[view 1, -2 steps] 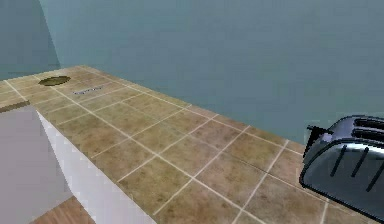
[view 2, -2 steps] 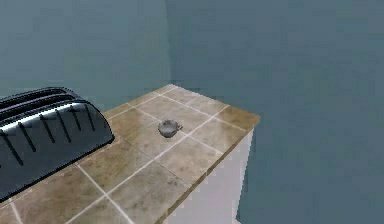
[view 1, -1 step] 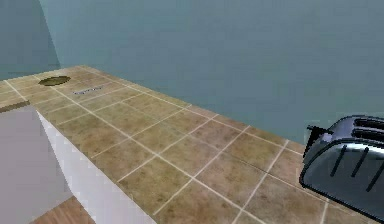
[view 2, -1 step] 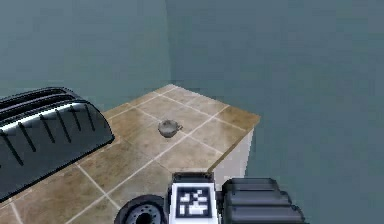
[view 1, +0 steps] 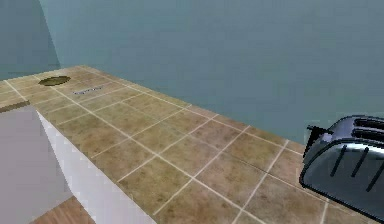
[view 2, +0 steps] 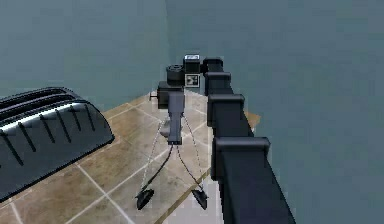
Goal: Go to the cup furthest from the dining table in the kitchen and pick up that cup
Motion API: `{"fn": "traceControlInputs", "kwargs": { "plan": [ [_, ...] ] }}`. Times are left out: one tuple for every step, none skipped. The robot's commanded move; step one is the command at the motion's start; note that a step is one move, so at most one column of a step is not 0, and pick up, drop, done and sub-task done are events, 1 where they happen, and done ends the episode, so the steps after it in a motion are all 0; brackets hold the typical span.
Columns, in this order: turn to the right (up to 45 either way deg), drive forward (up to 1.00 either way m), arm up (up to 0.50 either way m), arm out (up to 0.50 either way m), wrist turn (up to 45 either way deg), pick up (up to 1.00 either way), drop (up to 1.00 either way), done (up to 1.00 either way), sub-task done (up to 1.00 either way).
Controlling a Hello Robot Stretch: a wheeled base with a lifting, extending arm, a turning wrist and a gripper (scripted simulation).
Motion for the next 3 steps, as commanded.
{"fn": "traceControlInputs", "kwargs": {
  "plan": [
    [0.0, 0.0, 0.0, 0.0, 45.0, 0.0, 0.0, 0.0, 0.0],
    [0.0, 0.0, 0.0, 0.0, 45.0, 0.0, 0.0, 0.0, 0.0],
    [0.0, 0.0, 0.0, 0.0, 45.0, 0.0, 0.0, 0.0, 0.0]
  ]
}}
